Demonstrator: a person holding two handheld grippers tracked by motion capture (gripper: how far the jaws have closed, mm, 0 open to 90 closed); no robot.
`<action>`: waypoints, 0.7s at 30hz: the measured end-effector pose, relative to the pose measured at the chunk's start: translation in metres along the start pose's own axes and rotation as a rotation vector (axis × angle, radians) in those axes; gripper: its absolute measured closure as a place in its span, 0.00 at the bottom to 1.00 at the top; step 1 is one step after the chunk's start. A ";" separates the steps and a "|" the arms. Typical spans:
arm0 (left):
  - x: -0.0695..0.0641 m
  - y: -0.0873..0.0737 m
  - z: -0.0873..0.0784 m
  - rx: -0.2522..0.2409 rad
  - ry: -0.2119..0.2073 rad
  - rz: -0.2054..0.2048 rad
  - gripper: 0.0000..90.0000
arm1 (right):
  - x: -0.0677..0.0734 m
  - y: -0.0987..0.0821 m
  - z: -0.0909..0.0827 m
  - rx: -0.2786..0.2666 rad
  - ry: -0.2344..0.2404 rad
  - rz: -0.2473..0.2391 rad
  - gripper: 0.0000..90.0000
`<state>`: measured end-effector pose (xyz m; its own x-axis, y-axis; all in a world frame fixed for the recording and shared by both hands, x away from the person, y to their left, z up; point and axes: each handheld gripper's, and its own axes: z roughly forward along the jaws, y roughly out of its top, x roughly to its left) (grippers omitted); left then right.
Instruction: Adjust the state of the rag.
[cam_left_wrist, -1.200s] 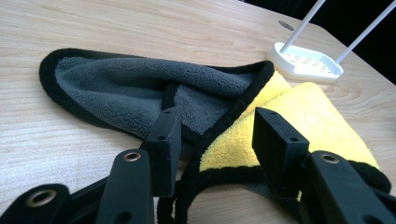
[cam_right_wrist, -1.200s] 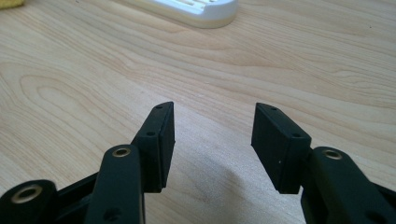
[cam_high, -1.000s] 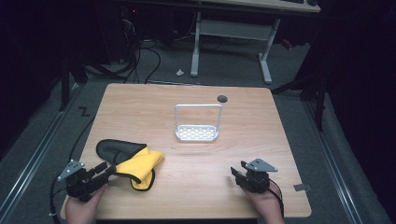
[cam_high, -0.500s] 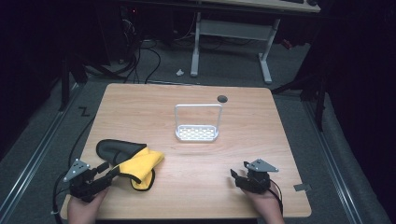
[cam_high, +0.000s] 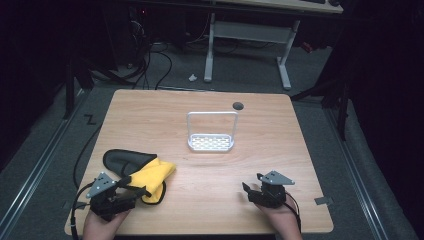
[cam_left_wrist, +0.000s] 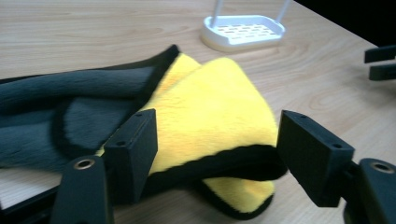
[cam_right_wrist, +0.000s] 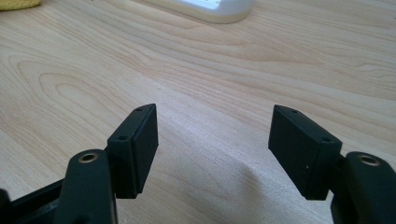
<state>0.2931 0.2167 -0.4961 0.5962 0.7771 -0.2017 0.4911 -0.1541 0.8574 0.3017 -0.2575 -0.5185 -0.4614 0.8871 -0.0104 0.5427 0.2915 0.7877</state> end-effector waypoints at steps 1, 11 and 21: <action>-0.003 0.001 0.002 0.003 0.000 0.011 0.31 | 0.000 0.000 0.000 -0.003 -0.008 -0.003 0.37; -0.024 -0.003 0.031 0.153 0.110 0.114 0.57 | 0.004 0.000 -0.001 -0.014 0.000 -0.021 0.44; -0.034 0.006 0.027 0.106 0.079 0.114 0.90 | 0.007 0.000 0.000 -0.003 0.015 -0.037 0.49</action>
<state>0.2931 0.1731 -0.4970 0.6022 0.7957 -0.0648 0.4898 -0.3041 0.8171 0.2986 -0.2511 -0.5191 -0.4919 0.8701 -0.0304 0.5225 0.3230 0.7891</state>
